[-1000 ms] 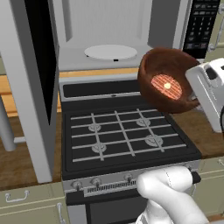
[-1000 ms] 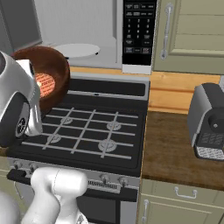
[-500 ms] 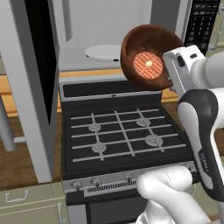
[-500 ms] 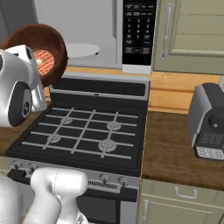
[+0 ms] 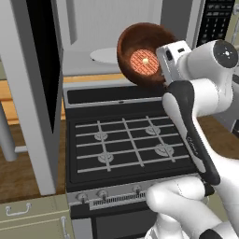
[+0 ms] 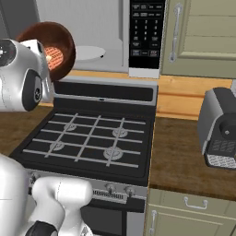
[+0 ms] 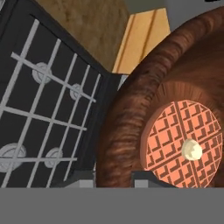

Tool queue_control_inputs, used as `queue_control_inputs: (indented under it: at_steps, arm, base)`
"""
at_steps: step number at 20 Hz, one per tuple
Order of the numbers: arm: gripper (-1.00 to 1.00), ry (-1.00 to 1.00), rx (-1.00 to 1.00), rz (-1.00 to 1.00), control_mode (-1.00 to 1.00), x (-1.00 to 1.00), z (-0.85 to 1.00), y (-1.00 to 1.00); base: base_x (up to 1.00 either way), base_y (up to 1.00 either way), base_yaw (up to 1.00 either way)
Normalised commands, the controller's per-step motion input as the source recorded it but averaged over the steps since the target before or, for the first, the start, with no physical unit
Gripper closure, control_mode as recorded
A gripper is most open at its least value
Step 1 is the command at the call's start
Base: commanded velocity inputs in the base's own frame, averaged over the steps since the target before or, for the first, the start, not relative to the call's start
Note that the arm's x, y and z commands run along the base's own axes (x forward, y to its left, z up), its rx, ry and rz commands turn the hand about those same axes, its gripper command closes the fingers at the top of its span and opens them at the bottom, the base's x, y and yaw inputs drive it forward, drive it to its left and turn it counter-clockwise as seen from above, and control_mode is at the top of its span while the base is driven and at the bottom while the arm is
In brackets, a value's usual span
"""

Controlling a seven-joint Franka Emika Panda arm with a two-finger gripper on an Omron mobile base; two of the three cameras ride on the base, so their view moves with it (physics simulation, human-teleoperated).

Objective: Open the microwave, place the bowl with waffle inside the microwave, then close the microwave door and turn it on.

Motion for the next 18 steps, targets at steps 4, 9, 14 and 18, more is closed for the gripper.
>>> queue_control_inputs:
  at_steps: [4,9,14,18]
  arm:
    - [1.00,-0.06,0.17,-0.15,-1.00,0.69,0.00,0.11]
    - [1.00,0.15,0.08,-0.15,-1.00,0.71,0.00,0.00]
    - [1.00,0.18,0.08,-0.04,-1.00,0.75,0.08,0.01]
    - [1.00,0.03,0.12,0.00,-1.00,0.59,0.24,0.06]
  base:
    - [0.00,0.00,0.00]
    - [0.00,0.00,0.00]
    - [0.00,0.00,0.00]
    - [0.00,0.00,0.00]
